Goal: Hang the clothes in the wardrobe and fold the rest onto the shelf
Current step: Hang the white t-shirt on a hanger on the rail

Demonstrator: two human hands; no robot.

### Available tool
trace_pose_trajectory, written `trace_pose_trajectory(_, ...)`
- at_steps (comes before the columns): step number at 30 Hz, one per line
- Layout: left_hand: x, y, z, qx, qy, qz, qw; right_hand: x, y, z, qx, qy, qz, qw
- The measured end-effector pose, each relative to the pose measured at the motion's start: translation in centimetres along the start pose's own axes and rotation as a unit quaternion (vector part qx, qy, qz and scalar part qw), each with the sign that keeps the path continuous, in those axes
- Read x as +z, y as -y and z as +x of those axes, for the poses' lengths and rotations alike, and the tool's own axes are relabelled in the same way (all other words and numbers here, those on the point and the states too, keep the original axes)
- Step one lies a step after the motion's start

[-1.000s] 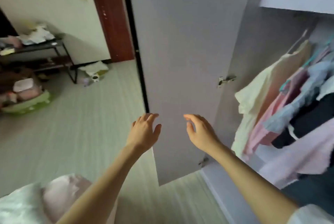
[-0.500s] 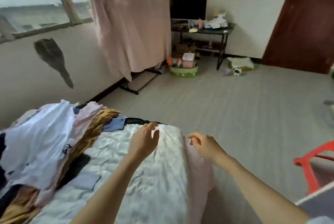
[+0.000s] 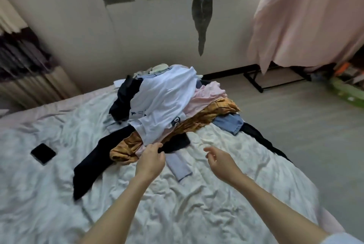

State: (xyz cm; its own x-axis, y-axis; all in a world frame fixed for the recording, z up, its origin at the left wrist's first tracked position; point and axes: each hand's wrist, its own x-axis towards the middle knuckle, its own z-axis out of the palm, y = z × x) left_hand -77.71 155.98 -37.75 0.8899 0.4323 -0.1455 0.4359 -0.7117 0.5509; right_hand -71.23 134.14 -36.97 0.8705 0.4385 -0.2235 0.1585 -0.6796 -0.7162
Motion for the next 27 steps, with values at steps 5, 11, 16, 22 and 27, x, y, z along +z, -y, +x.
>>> trace_pose_trajectory(5,3.9,4.4,9.0,-0.108,0.002,-0.048,0.993,3.8,-2.3,10.1,-0.050,0.003,-0.021,0.999)
trace_pose_trajectory(11,10.7,9.2,18.6,-0.197,-0.004,-0.092,0.976,9.1,-6.9,18.7,-0.069,0.006,-0.037,0.997)
trace_pose_trajectory(16,13.1,12.2,24.0,-0.240,-0.040,-0.100,0.965,11.5,-9.4,22.4,-0.060,0.006,-0.021,0.998)
trace_pose_trajectory(22,15.0,13.4,25.0,-0.235,-0.108,-0.010,0.966,12.9,-11.7,22.9,-0.036,0.009,0.014,0.999)
trace_pose_trajectory(27,13.5,9.7,21.7,-0.059,-0.171,-0.045,0.983,11.2,-11.0,21.6,-0.035,-0.008,0.020,0.999)
